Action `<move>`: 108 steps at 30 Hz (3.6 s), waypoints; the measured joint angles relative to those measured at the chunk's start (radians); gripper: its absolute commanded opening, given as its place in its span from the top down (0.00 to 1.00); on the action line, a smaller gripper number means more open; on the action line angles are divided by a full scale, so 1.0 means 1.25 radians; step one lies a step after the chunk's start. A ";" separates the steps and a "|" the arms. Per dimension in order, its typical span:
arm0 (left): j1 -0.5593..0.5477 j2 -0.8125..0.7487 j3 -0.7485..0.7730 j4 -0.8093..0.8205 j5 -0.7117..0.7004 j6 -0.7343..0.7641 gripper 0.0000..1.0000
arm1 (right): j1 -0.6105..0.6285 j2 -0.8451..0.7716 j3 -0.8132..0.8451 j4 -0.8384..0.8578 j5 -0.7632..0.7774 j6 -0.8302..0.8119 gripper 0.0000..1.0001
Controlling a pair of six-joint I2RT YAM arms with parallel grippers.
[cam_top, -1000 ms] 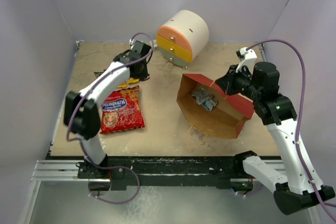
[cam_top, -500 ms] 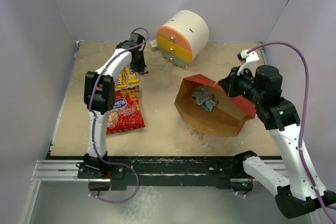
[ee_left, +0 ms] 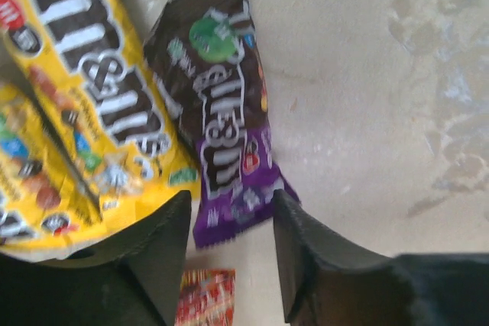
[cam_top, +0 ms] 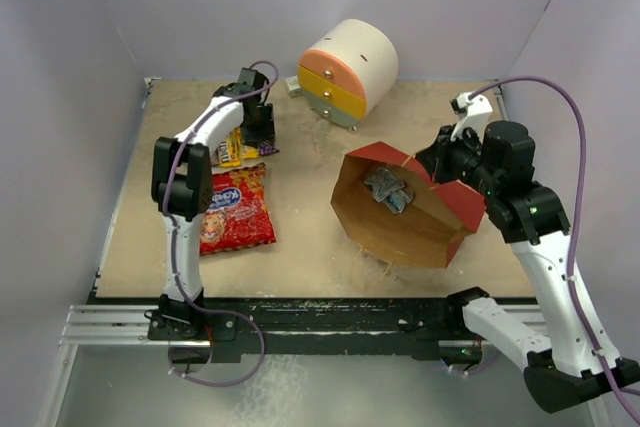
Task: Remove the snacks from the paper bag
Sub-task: Place the snack at the center of the board, then take out the snack from the paper bag.
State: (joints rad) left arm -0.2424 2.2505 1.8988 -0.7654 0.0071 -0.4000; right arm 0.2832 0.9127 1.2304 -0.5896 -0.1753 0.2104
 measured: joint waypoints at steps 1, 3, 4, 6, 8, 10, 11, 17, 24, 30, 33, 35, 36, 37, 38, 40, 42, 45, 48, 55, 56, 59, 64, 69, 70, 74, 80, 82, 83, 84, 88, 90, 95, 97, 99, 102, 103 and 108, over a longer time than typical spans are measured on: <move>0.000 -0.020 -0.013 -0.005 0.001 0.002 0.43 | 0.000 0.001 0.004 -0.002 0.000 0.001 1.00; 0.001 -0.073 -0.042 -0.011 0.006 0.006 0.42 | 0.000 0.005 0.013 -0.003 0.000 0.003 1.00; 0.001 -0.109 -0.058 -0.013 0.011 0.008 0.42 | 0.000 0.008 0.019 -0.003 0.000 0.003 1.00; 0.001 -0.184 -0.092 -0.009 0.025 0.009 0.42 | 0.000 0.013 0.026 -0.003 0.001 0.004 1.00; 0.001 -0.293 -0.158 0.010 0.059 0.005 0.40 | 0.000 0.016 0.030 -0.003 0.000 0.005 1.00; 0.001 -0.418 -0.249 0.044 0.107 -0.009 0.37 | 0.000 0.019 0.030 -0.002 0.000 0.007 1.00; 0.000 -0.486 -0.305 0.064 0.135 -0.023 0.36 | 0.000 0.024 0.030 -0.003 0.000 0.010 1.00; -0.025 -0.825 -0.589 0.109 0.258 -0.107 0.38 | 0.000 0.045 0.030 -0.002 -0.017 0.039 1.00; -0.173 -0.957 -0.704 0.089 0.259 -0.184 0.43 | 0.000 0.060 0.031 -0.004 -0.043 0.081 1.00; -0.386 -0.942 -0.677 0.115 0.166 -0.216 0.45 | 0.000 0.091 0.052 -0.016 -0.044 0.095 1.00; -0.490 -0.879 -0.624 0.145 0.102 -0.212 0.45 | 0.000 0.089 0.054 -0.026 -0.043 0.099 1.00; -0.568 -0.815 -0.568 0.162 0.052 -0.194 0.45 | 0.000 0.083 0.054 -0.032 -0.043 0.105 1.00; -0.602 -0.784 -0.542 0.175 0.030 -0.183 0.45 | 0.000 0.079 0.054 -0.033 -0.043 0.110 1.00; -0.630 -0.760 -0.521 0.183 0.008 -0.170 0.45 | 0.000 0.074 0.054 -0.034 -0.042 0.114 1.00; -0.665 -0.730 -0.493 0.191 -0.020 -0.147 0.45 | 0.000 0.068 0.054 -0.033 -0.042 0.118 1.00; -0.708 -0.691 -0.461 0.206 -0.060 -0.112 0.47 | 0.000 0.056 0.054 -0.033 -0.042 0.126 1.00; -0.743 -0.661 -0.447 0.234 -0.104 -0.066 0.50 | 0.000 0.048 0.054 -0.033 -0.042 0.132 1.00; -0.782 -0.636 -0.468 0.316 -0.165 0.021 0.53 | 0.000 0.042 0.054 -0.033 -0.042 0.139 1.00; -0.811 -0.605 -0.523 0.431 -0.216 0.110 0.53 | 0.000 0.043 0.054 -0.033 -0.042 0.141 1.00; -0.834 -0.444 -0.542 0.583 -0.274 0.268 0.50 | 0.000 0.060 0.083 -0.056 -0.042 0.136 1.00; -0.834 -0.427 -0.542 0.602 -0.282 0.287 0.50 | 0.000 0.064 0.089 -0.058 -0.042 0.134 1.00; -0.833 -0.380 -0.542 0.668 -0.311 0.341 0.50 | 0.000 0.077 0.107 -0.067 -0.043 0.129 1.00; -0.825 -0.295 -0.542 0.772 -0.344 0.416 0.45 | 0.000 0.100 0.138 -0.103 -0.044 0.115 1.00; -0.793 -0.198 -0.525 0.822 -0.354 0.462 0.42 | 0.000 0.128 0.182 -0.131 -0.045 0.100 1.00; -0.785 -0.182 -0.519 0.829 -0.357 0.468 0.42 | 0.000 0.132 0.188 -0.136 -0.045 0.097 1.00; -0.748 -0.121 -0.473 0.842 -0.363 0.487 0.41 | 0.000 0.140 0.193 -0.151 -0.049 0.094 1.00; -0.711 -0.087 -0.398 0.841 -0.360 0.496 0.37 | 0.000 0.140 0.194 -0.168 -0.049 0.089 1.00; -0.702 -0.082 -0.371 0.836 -0.352 0.494 0.36 | 0.000 0.140 0.194 -0.172 -0.049 0.089 1.00; -0.699 -0.080 -0.361 0.833 -0.349 0.493 0.35 | 0.000 0.140 0.194 -0.173 -0.049 0.089 1.00; -0.696 -0.077 -0.352 0.829 -0.344 0.490 0.35 | 0.000 0.140 0.194 -0.173 -0.049 0.089 1.00; -0.687 -0.056 -0.317 0.808 -0.332 0.474 0.37 | 0.000 0.140 0.194 -0.172 -0.049 0.089 1.00; -0.686 -0.043 -0.305 0.791 -0.329 0.464 0.37 | 0.000 0.140 0.194 -0.172 -0.049 0.089 1.00; -0.685 -0.009 -0.279 0.754 -0.330 0.453 0.37 | 0.000 0.143 0.199 -0.174 -0.050 0.089 1.00; -0.682 0.006 -0.270 0.740 -0.334 0.452 0.41 | 0.000 0.143 0.199 -0.176 -0.050 0.088 1.00; -0.680 0.019 -0.262 0.726 -0.345 0.452 0.45 | 0.000 0.143 0.199 -0.177 -0.050 0.088 1.00; -0.674 0.033 -0.242 0.711 -0.357 0.455 0.55 | 0.000 0.143 0.199 -0.177 -0.050 0.089 1.00; -0.672 0.037 -0.235 0.708 -0.361 0.459 0.60 | 0.000 0.143 0.199 -0.177 -0.050 0.089 1.00; -0.664 0.050 -0.197 0.683 -0.374 0.468 0.79 | 0.000 0.143 0.201 -0.178 -0.050 0.088 1.00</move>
State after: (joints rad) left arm -1.0721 2.3131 1.6531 0.0887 -0.4610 0.1852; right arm 0.2832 1.0908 1.4818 -0.8116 -0.2379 0.3206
